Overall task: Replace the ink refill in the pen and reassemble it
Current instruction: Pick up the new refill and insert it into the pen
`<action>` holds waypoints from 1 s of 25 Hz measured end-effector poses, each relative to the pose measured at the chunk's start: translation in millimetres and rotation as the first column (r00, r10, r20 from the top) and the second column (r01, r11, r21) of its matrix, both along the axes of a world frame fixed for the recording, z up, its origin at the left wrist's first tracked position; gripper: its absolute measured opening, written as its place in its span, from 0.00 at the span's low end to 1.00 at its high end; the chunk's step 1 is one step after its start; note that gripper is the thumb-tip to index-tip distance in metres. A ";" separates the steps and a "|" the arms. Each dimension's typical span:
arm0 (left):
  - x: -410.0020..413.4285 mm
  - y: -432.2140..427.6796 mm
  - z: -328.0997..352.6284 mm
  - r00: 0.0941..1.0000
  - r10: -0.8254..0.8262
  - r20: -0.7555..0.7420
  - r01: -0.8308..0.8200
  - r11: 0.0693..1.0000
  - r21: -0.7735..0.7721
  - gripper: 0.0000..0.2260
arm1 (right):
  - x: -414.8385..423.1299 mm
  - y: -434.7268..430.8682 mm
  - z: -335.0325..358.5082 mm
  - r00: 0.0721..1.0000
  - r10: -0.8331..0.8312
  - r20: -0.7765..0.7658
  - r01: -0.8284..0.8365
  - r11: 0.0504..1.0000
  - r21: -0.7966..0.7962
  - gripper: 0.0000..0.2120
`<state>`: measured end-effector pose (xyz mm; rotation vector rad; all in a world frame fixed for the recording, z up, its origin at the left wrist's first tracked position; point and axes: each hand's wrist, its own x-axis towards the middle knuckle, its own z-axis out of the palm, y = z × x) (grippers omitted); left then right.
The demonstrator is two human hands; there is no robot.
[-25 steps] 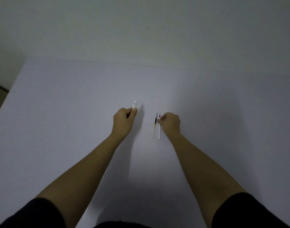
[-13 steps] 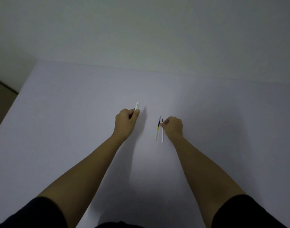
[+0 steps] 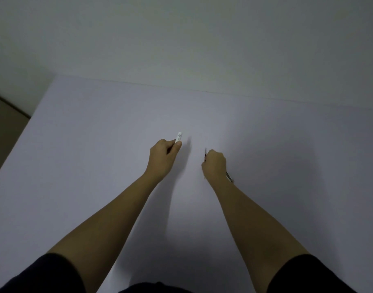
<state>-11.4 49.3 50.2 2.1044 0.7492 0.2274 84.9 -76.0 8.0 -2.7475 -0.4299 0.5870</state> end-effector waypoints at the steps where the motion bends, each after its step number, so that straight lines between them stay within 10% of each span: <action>1: -2.1 1.5 -0.9 1.000 -0.015 0.004 0.015 1.000 -0.012 0.18 | -1.4 2.8 0.0 1.000 -0.018 -0.007 0.018 1.000 -0.002 0.08; 8: -18.0 9.0 -0.7 0.999 0.039 0.018 -0.034 0.981 -0.191 0.11 | 5.4 8.8 14.5 0.949 -0.191 -0.251 0.259 0.926 0.275 0.11; 12: -22.0 4.8 5.4 0.998 0.054 0.037 -0.035 0.918 -0.396 0.08 | 10.9 -7.4 43.7 0.789 -0.205 -0.580 0.593 0.501 0.630 0.06; 17: -25.1 -10.7 20.8 0.996 -0.049 0.072 0.066 0.963 -0.261 0.10 | 0.5 -43.8 75.5 0.811 -0.128 -0.571 0.585 0.178 0.791 0.02; 25: -33.2 -26.6 46.5 0.978 -0.187 0.092 0.199 0.969 -0.145 0.09 | -17.7 -66.4 94.2 0.807 -0.085 -0.584 0.590 0.114 0.799 0.04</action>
